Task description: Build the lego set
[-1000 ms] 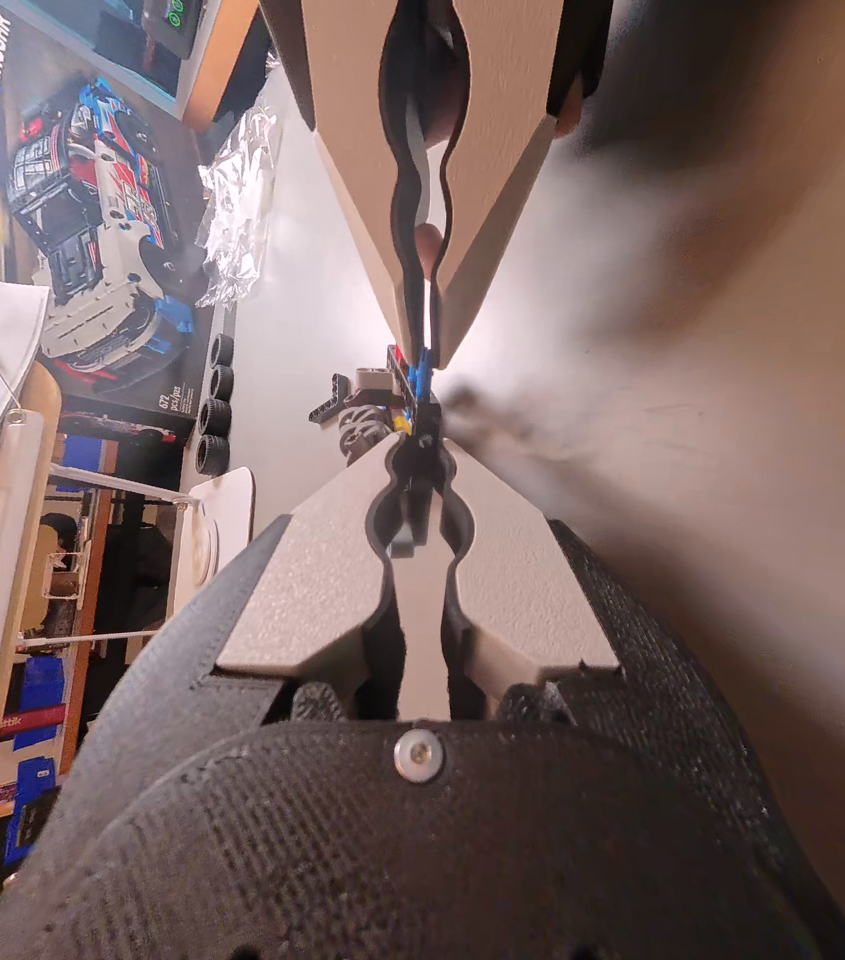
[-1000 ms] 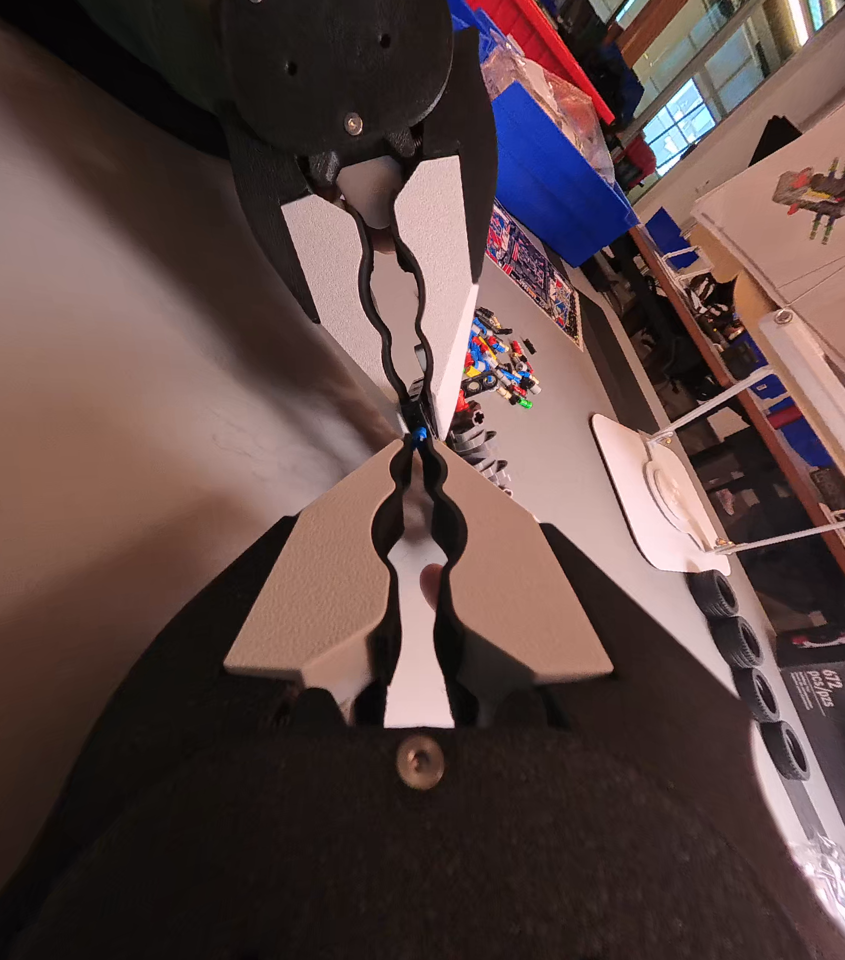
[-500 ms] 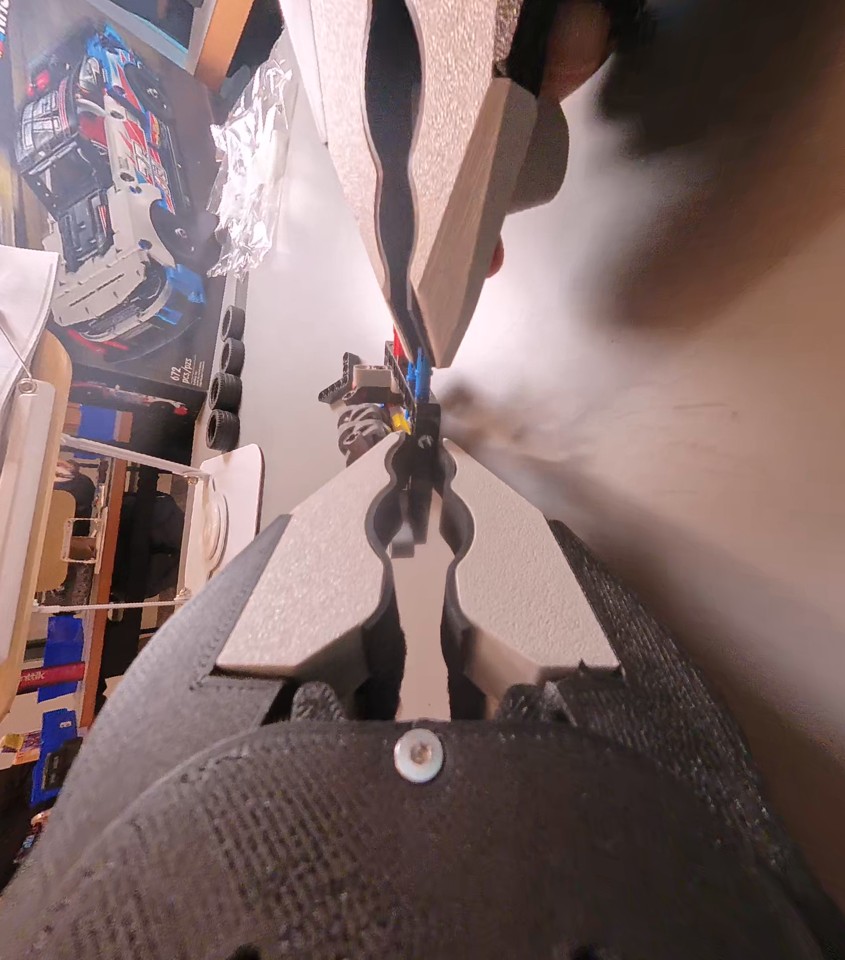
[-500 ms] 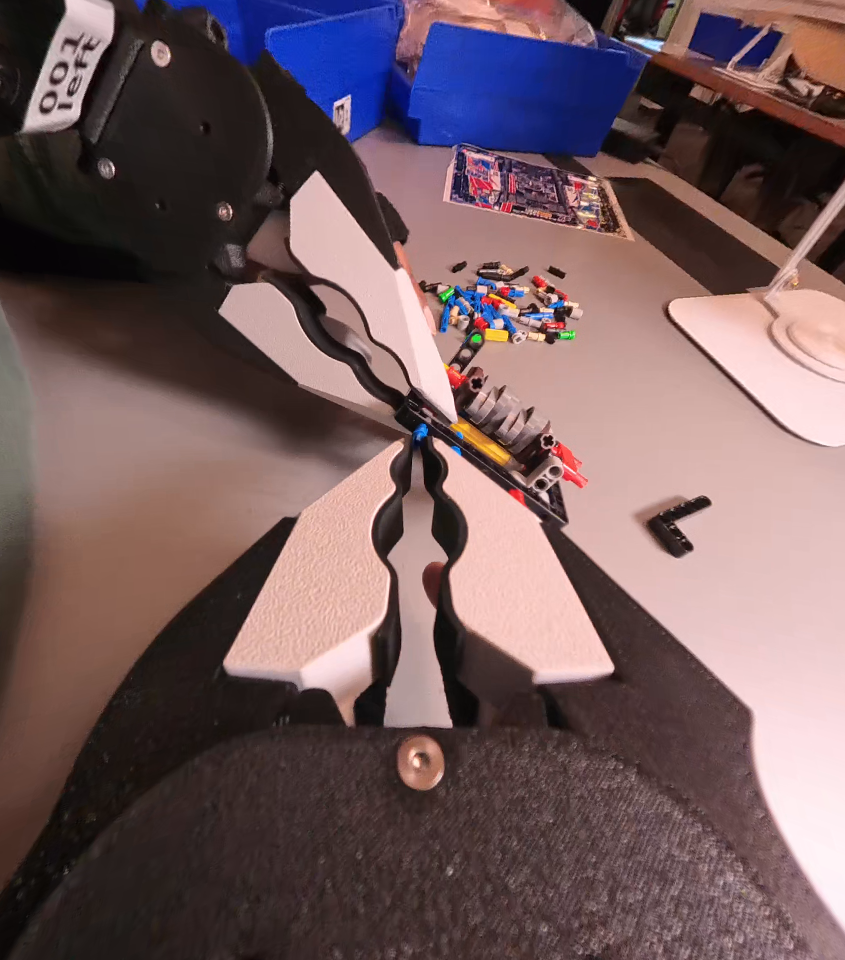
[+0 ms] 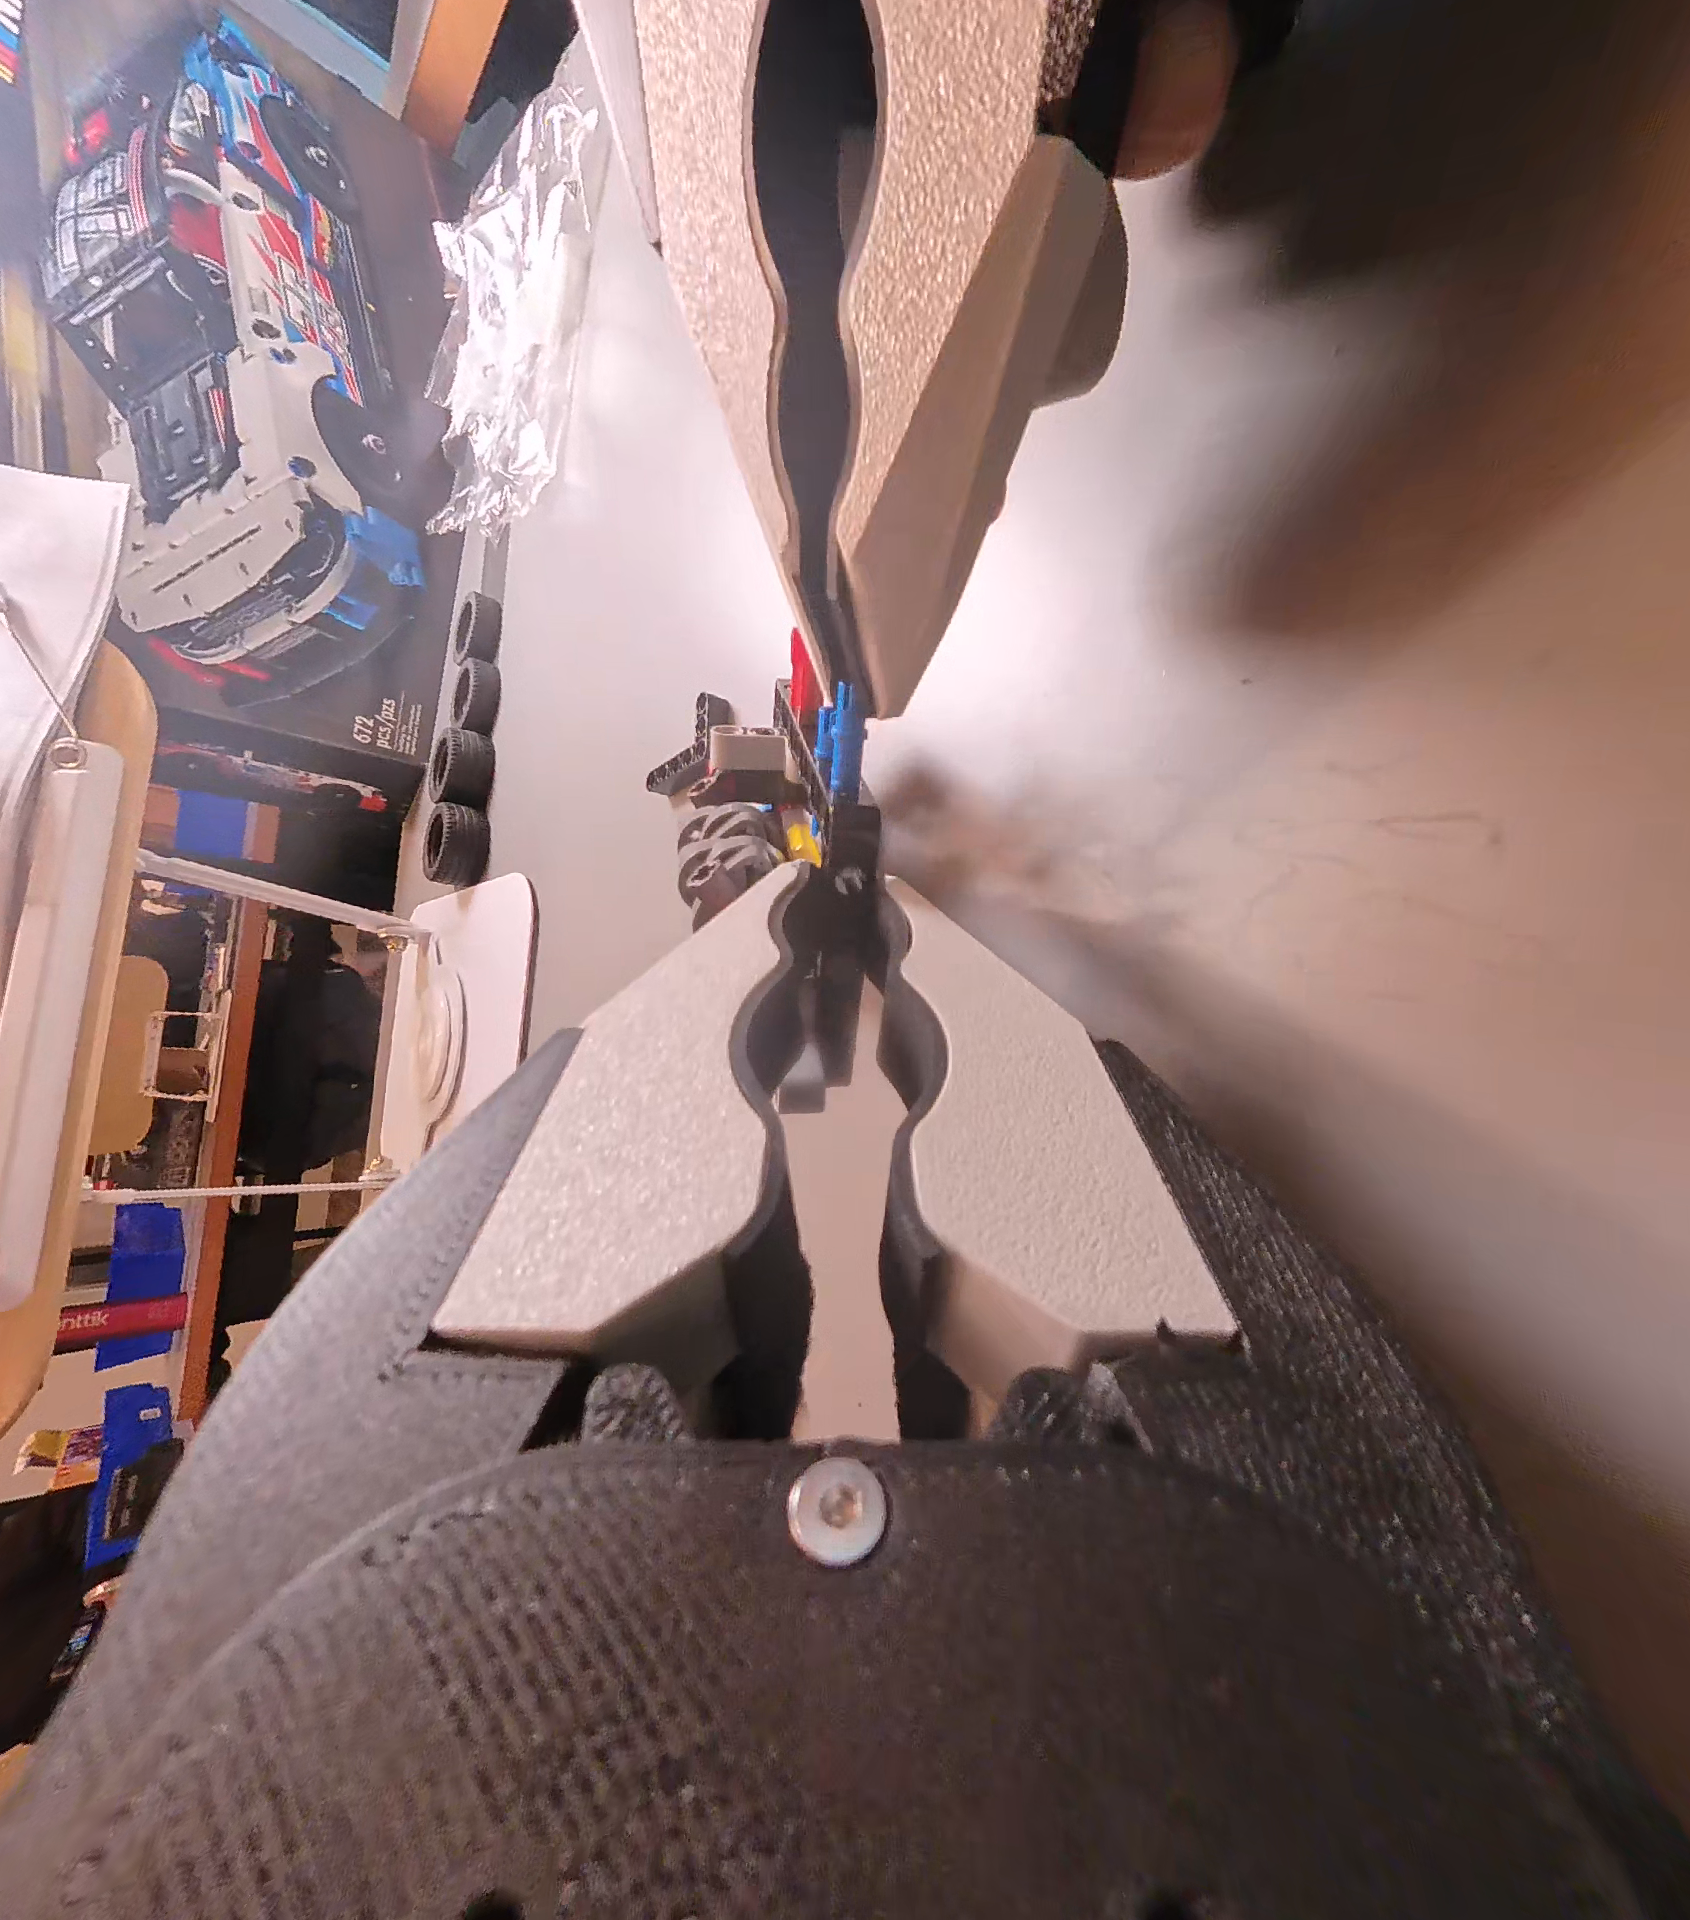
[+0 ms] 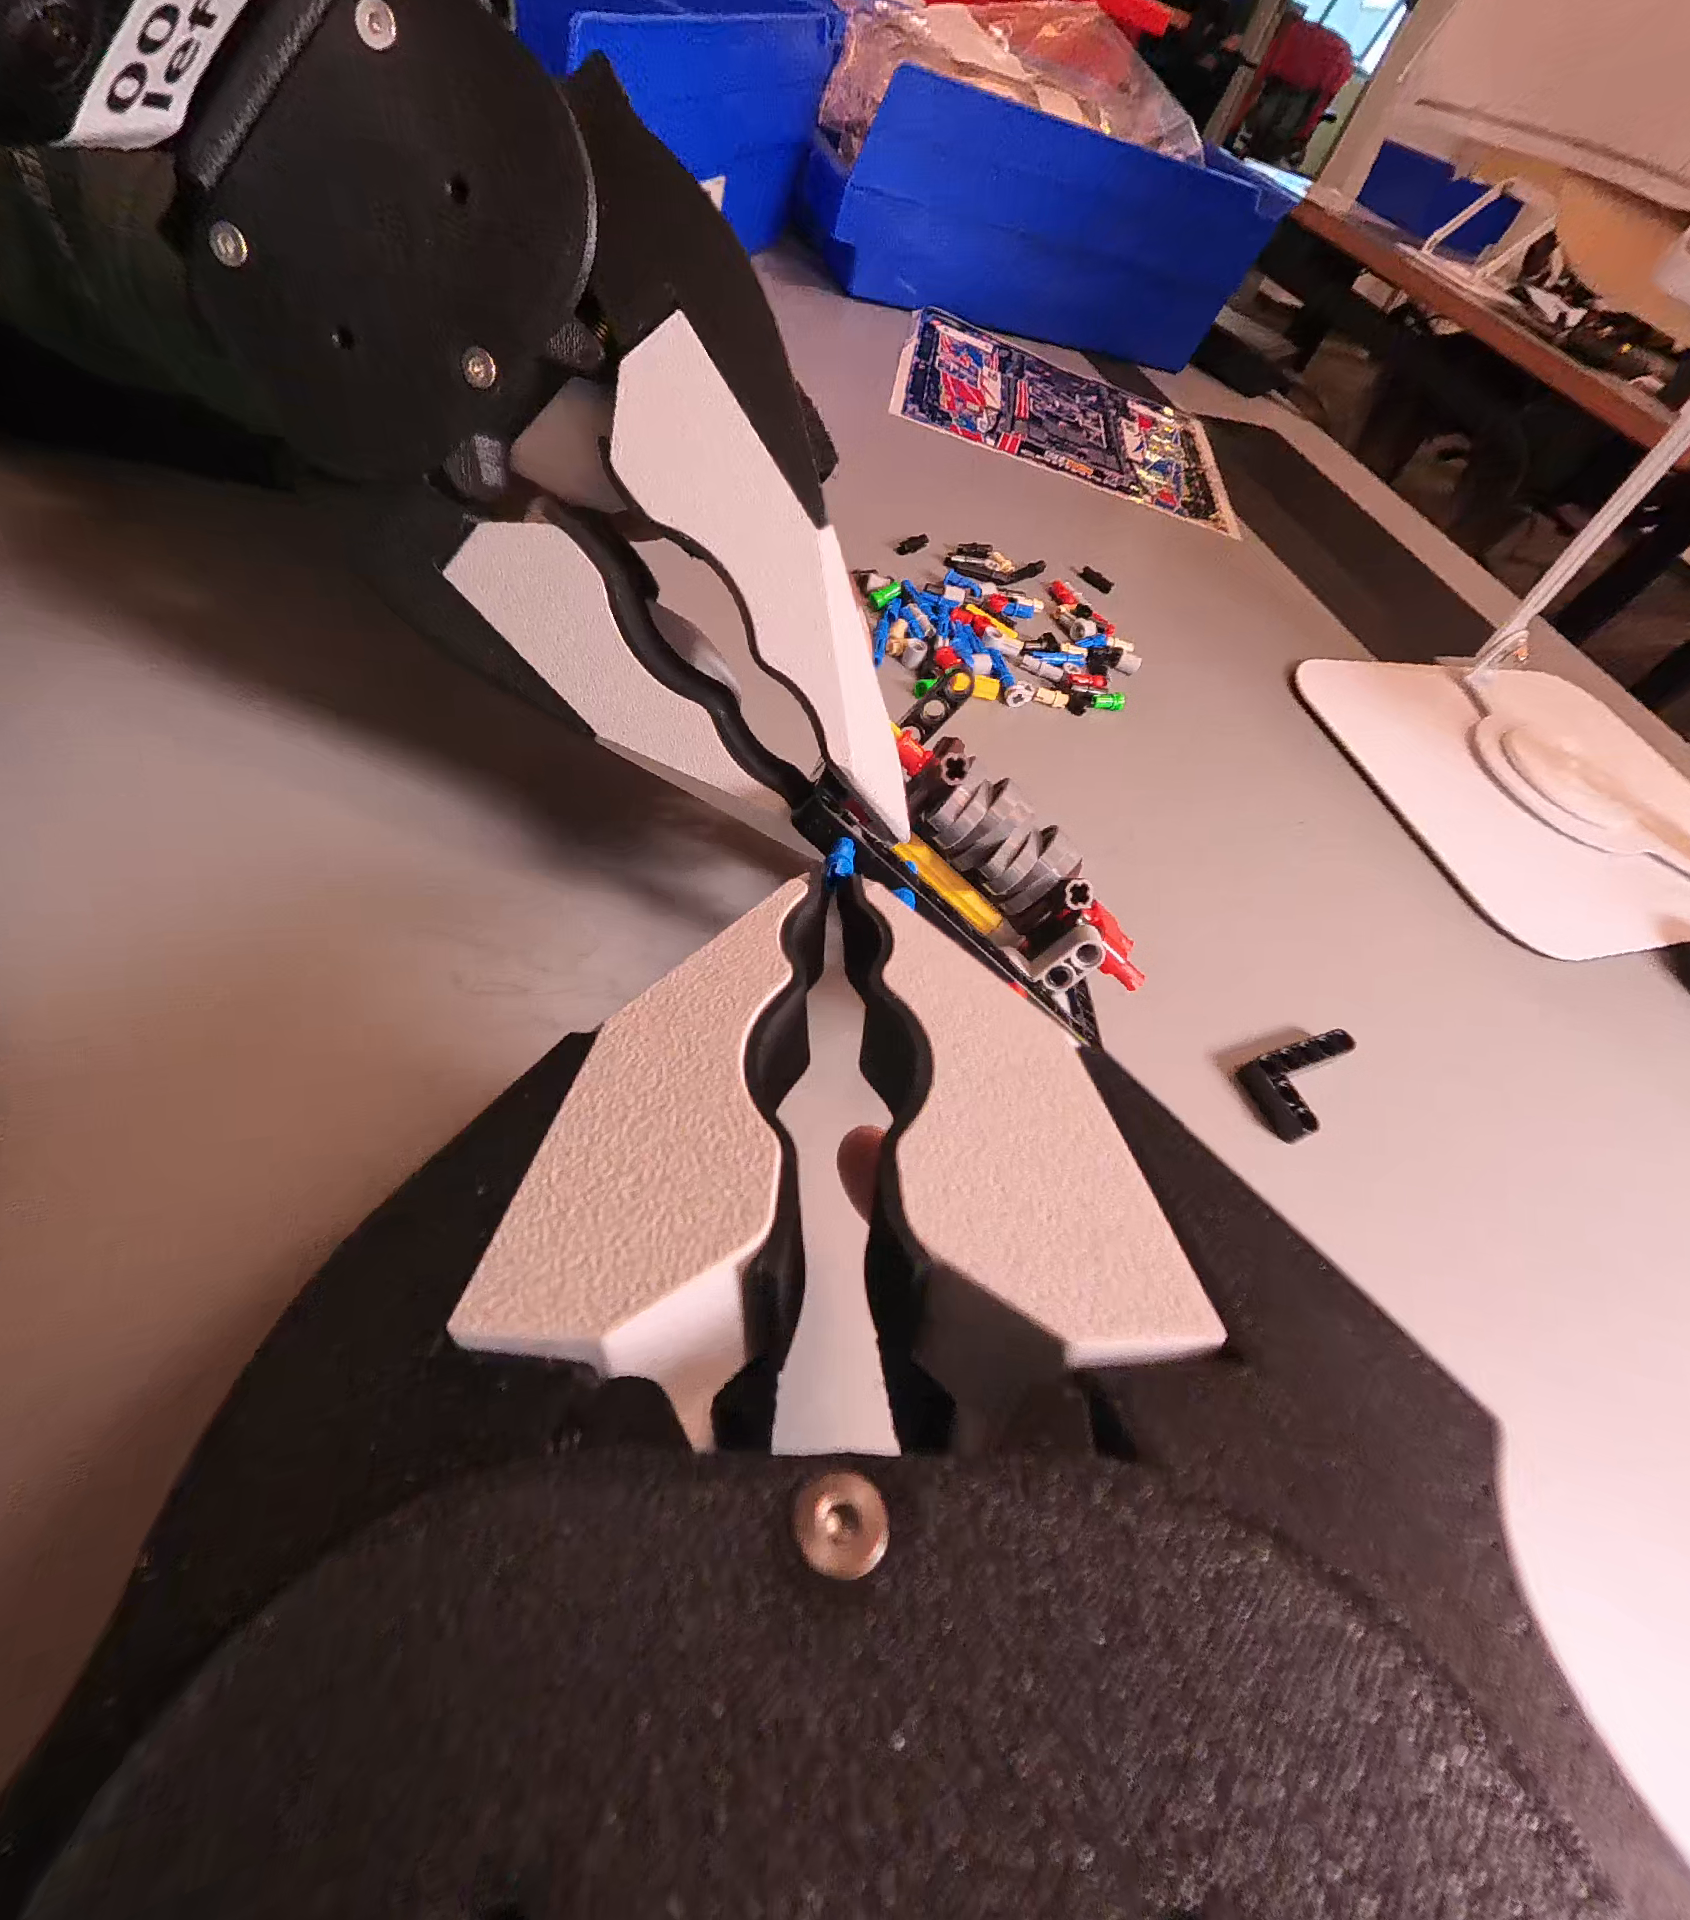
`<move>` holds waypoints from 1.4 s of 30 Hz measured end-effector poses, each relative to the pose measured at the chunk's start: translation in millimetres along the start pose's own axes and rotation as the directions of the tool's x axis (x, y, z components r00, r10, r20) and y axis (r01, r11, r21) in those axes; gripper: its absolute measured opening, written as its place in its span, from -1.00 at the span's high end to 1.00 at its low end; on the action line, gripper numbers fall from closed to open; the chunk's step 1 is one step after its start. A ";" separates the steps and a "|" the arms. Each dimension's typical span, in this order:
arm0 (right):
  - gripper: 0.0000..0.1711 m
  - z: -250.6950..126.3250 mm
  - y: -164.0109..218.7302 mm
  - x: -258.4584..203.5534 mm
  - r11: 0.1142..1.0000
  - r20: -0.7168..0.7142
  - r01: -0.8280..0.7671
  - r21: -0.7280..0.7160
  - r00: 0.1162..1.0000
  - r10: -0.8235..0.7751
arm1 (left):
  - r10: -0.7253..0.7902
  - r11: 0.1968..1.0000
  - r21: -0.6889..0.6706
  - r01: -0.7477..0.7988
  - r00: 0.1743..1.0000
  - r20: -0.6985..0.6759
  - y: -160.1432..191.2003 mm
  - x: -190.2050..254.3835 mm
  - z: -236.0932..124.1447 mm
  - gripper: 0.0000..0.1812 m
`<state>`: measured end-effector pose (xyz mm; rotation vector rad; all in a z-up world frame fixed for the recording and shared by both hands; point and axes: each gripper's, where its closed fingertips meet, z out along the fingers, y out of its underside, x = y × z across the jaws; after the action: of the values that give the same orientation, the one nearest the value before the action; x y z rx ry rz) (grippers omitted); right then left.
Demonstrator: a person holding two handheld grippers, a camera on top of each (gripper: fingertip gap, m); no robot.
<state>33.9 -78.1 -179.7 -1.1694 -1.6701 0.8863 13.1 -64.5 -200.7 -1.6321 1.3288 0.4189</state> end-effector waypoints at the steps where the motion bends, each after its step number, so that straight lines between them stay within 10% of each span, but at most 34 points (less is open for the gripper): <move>1: 0.98 0.0 0.1 -0.3 1.000 0.003 -0.001 0.000 1.000 0.001 | 0.000 1.000 0.000 0.000 1.000 -0.002 0.0 0.2 -0.1 0.92; 17: 0.96 6.2 5.7 -1.1 0.987 -0.032 0.160 -0.032 0.986 -0.161 | 0.087 0.994 -0.062 -0.085 0.996 0.016 -1.2 5.6 3.8 0.92; 23: 0.96 -3.2 16.8 4.0 0.979 0.044 0.203 -0.028 0.978 -0.202 | -0.098 0.984 0.138 0.113 0.989 -0.108 -18.9 5.7 -17.1 0.62; 30: 0.96 -22.4 28.0 6.7 0.977 0.157 0.212 -0.001 0.965 -0.209 | -0.523 0.749 0.144 0.647 0.711 -0.471 -4.2 -1.5 -32.9 0.46; 42: 0.96 -33.8 0.0 10.3 0.987 0.240 0.015 0.161 0.969 -0.054 | -0.615 0.663 -0.003 0.749 0.542 -0.573 -11.3 20.7 -16.1 0.73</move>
<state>63.8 -66.2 -165.1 -0.9508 -1.7716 1.1567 25.7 -89.9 -203.3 -1.9675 0.9120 -0.7226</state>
